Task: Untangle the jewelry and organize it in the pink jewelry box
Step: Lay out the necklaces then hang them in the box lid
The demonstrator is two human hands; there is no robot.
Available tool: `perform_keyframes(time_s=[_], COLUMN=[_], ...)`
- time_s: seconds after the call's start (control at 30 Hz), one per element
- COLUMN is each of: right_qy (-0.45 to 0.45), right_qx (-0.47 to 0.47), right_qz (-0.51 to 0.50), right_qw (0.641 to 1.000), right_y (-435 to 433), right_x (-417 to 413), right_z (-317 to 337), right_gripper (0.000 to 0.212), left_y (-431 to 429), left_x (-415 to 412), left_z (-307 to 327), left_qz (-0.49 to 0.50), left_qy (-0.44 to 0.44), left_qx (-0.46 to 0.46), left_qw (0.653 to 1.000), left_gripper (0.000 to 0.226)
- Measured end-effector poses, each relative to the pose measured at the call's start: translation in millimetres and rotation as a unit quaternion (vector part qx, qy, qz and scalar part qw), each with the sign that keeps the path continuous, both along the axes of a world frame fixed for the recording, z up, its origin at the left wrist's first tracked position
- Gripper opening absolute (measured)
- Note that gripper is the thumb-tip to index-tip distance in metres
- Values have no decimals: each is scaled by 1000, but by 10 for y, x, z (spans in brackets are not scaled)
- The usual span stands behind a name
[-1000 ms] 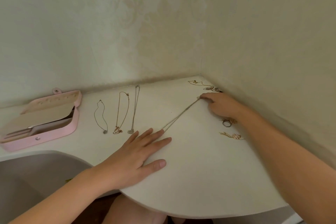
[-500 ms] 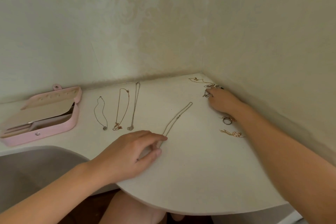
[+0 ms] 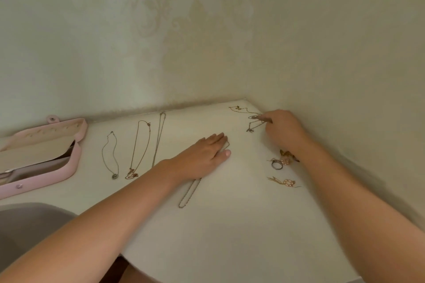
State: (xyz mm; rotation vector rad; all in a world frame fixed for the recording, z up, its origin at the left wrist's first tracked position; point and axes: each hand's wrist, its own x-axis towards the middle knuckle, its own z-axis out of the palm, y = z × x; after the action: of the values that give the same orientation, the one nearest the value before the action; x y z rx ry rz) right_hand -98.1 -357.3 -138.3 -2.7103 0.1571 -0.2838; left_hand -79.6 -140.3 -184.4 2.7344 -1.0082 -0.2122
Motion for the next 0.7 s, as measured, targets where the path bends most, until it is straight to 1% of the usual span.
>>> perform_keyframes(time_s=[0.07, 0.13, 0.2, 0.33, 0.47, 0.53, 0.6, 0.7], right_qy=[30, 79, 108, 149, 175, 195, 214, 219], right_qx=[-13, -47, -78, -109, -152, -160, -172, -221], right_qz=[5, 35, 64, 88, 135, 146, 160, 186], right_qw=[999, 995, 989, 979, 963, 957, 948, 932], right_y=[24, 77, 97, 92, 240, 335, 439, 615], right_x=[17, 44, 63, 10, -149, -267, -411, -569], right_z=[-9, -73, -143, -108, -18, 20, 60, 84], right_gripper=[48, 46, 45, 56, 62, 64, 65, 64], left_y=[27, 76, 139, 249, 286, 276, 222, 98], left_x=[62, 166, 308, 600, 825, 856, 784, 512], left_z=[9, 37, 69, 95, 120, 148, 160, 175], left_qz=[25, 56, 90, 130, 152, 157, 155, 89], left_qy=[1, 0, 0, -4, 3, 7, 4, -58], left_qx=[9, 15, 26, 52, 48, 38, 15, -27], left_qw=[1000, 998, 996, 990, 987, 987, 988, 994], left_gripper=[62, 64, 64, 66, 67, 69, 65, 56])
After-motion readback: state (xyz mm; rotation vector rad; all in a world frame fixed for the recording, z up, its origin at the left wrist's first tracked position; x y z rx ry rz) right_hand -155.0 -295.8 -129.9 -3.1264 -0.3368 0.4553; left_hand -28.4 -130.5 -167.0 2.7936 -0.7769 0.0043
